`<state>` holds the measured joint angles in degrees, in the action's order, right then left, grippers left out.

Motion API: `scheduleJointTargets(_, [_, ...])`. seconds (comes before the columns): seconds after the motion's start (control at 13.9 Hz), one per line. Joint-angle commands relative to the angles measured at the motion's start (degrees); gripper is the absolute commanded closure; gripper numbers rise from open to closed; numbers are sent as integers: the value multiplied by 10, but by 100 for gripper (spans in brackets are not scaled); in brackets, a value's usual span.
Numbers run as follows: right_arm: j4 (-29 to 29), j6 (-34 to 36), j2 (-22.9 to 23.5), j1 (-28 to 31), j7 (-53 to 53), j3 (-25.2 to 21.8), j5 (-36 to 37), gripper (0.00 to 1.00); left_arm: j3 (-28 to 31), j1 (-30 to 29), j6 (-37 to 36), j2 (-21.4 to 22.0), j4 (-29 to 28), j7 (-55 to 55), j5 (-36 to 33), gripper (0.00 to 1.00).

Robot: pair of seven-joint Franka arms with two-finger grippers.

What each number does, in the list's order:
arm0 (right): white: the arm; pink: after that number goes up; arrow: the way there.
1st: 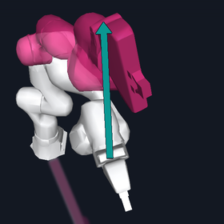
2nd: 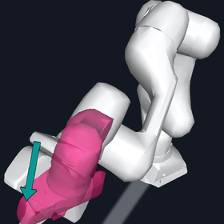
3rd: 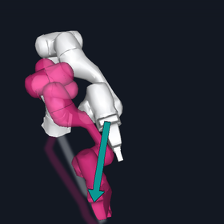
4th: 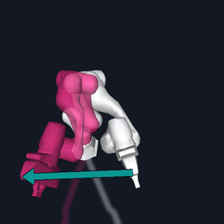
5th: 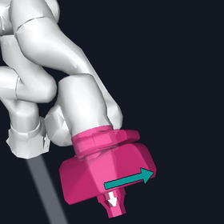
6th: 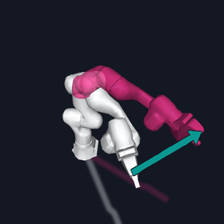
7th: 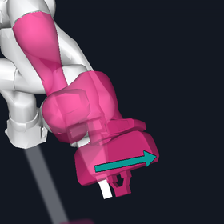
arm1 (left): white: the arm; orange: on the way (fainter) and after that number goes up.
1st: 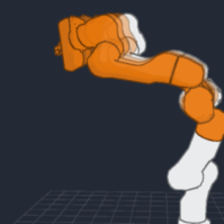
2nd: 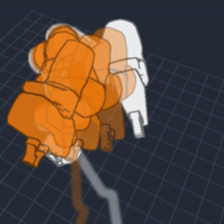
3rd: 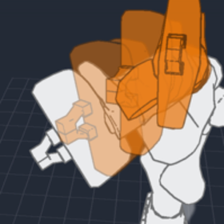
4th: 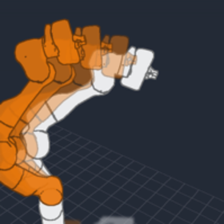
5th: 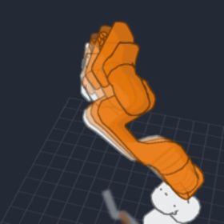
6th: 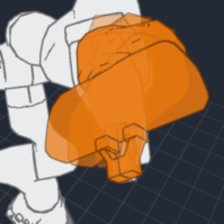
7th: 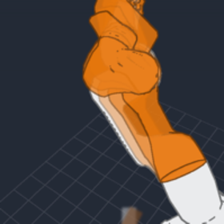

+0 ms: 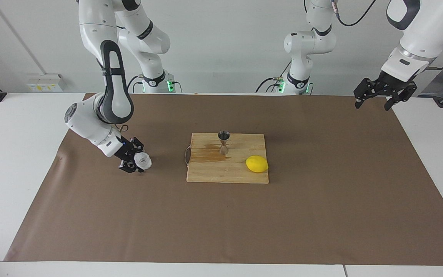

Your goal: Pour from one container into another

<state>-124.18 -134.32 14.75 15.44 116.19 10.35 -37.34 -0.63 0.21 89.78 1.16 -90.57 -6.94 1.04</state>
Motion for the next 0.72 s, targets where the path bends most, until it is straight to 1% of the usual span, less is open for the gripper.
scheduleJointTargets(0.0, [-8,5,-47,10,-16,3,-8,0,-3,-6,0,17,-19,-4,-2,0])
scheduleJointTargets(0.22, [-7,19,-93,18,-71,0,5,0,-3,-6,0,17,-19,-4,-2,0])
scheduleJointTargets(0.29, [-5,32,-104,20,-103,0,26,0,-3,-6,0,17,-19,-4,-2,0])
scheduleJointTargets(0.5, [24,60,-136,19,-256,1,118,0,-3,-6,0,17,-19,-4,-2,0])
scheduleJointTargets(0.65, [32,66,-167,7,-412,7,192,0,-3,-6,0,17,-19,-4,-2,0])
